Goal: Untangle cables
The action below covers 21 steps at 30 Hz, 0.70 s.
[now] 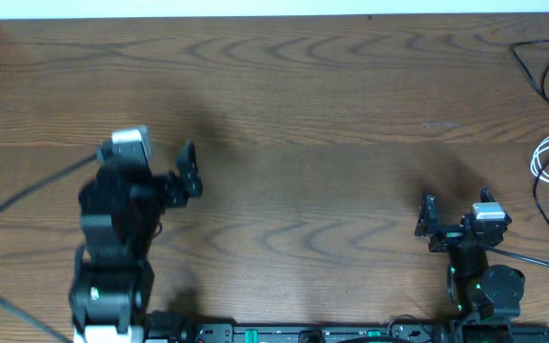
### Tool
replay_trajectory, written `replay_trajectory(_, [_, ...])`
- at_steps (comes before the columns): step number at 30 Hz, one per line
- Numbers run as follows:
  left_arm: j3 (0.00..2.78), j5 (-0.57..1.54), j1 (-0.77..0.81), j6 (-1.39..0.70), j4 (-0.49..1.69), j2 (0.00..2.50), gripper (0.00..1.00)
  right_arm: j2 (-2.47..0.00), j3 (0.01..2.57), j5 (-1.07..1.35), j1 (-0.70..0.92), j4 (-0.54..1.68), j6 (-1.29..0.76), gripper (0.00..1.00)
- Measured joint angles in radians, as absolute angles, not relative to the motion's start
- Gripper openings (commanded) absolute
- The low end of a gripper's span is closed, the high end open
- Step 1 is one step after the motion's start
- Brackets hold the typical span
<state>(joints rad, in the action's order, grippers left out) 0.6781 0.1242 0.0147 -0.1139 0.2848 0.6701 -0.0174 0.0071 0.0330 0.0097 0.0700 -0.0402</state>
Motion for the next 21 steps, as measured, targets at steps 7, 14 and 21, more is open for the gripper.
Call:
replay_trajectory(7, [0.414, 0.124, 0.015, -0.069, 0.086, 0.469, 0.98, -0.017, 0.007, 0.033, 0.01, 0.07, -0.041, 0.99])
replay_trajectory(14, [0.177, 0.124, 0.018, -0.054, -0.083, 0.293, 0.98, -0.017, 0.007, 0.033, 0.01, 0.07, -0.041, 0.99])
replay_trajectory(21, [0.025, 0.109, 0.047, -0.051, -0.13, 0.154, 0.98, -0.017, 0.007, 0.033, 0.01, 0.07, -0.041, 0.99])
